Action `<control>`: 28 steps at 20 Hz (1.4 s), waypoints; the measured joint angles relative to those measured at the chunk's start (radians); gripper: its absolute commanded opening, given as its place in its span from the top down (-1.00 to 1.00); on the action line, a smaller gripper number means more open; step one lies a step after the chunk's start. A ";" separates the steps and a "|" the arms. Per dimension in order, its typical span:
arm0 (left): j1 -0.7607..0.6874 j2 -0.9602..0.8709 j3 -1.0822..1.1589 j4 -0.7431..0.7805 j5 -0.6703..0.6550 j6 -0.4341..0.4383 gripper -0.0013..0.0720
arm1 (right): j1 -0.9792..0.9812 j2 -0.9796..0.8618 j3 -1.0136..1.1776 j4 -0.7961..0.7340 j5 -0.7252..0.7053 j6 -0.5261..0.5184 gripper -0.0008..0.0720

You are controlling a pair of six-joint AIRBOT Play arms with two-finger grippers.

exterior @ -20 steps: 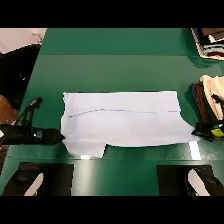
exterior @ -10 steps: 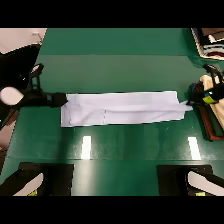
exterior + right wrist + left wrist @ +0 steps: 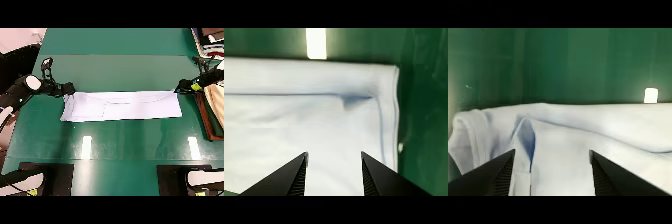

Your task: Fold the shirts.

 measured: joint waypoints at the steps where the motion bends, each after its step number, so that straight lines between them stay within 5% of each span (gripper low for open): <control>1: 0.000 -0.003 0.013 0.002 -0.015 -0.002 -0.49 | -0.015 -0.008 0.000 0.039 0.001 -0.016 -0.13; 3: 0.000 -0.003 0.050 0.008 -0.068 -0.004 -0.48 | -0.055 -0.006 -0.019 0.105 0.008 -0.051 -0.19; 4: 0.000 0.000 0.069 0.013 -0.102 -0.005 -0.40 | -0.080 0.002 -0.040 0.123 0.018 -0.065 -0.42; 6: -0.001 0.006 0.101 0.013 -0.154 -0.008 0.86 | -0.139 0.019 -0.095 0.154 0.019 -0.085 -0.52; 15: -0.006 0.013 0.139 -0.166 -0.246 0.037 0.90 | -0.255 -0.034 -0.285 0.277 0.029 -0.167 -0.38; 17: -0.026 0.013 0.141 -0.190 -0.248 0.040 0.90 | -0.225 -0.055 -0.293 0.305 0.018 -0.174 0.48; 19: -0.061 0.010 0.141 -0.203 -0.237 0.042 0.90 | -0.200 -0.062 -0.296 0.307 -0.013 -0.179 0.94; 28: -0.317 -0.237 0.243 -0.254 -0.139 0.044 0.90 | -0.107 0.090 -0.094 0.345 0.078 -0.158 0.94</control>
